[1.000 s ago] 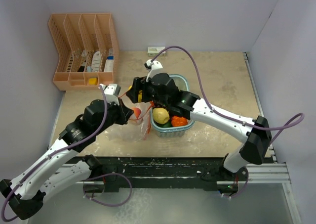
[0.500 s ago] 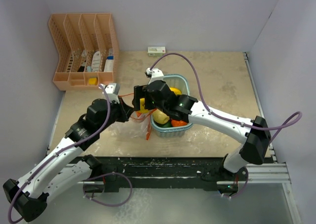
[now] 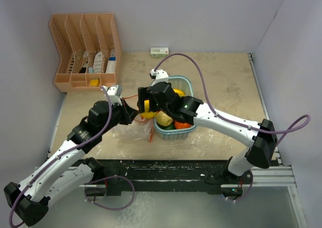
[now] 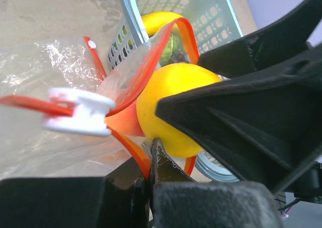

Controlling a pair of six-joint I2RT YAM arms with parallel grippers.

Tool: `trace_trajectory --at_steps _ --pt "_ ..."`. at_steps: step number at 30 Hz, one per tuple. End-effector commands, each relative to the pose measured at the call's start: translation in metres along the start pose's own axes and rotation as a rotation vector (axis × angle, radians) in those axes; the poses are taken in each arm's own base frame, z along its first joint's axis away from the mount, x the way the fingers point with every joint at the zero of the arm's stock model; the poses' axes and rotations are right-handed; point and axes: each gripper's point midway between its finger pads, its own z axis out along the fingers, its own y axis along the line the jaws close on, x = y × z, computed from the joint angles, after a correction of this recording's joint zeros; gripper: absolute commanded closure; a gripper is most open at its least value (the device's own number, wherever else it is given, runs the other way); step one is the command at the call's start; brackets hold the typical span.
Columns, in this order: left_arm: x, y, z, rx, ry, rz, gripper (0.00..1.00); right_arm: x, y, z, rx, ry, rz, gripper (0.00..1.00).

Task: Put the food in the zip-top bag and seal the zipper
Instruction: Place the fake fruit in the zipper food storage bag.

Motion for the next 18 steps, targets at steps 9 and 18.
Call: trace_trajectory --at_steps 9,18 --pt "-0.001 -0.002 0.003 0.022 -0.008 -0.035 1.00 -0.002 -0.041 -0.049 0.080 -0.058 0.061 0.00" --pt "-0.001 -0.005 0.004 0.038 0.001 -0.033 1.00 -0.003 -0.049 -0.046 0.047 -0.091 0.111 0.34"
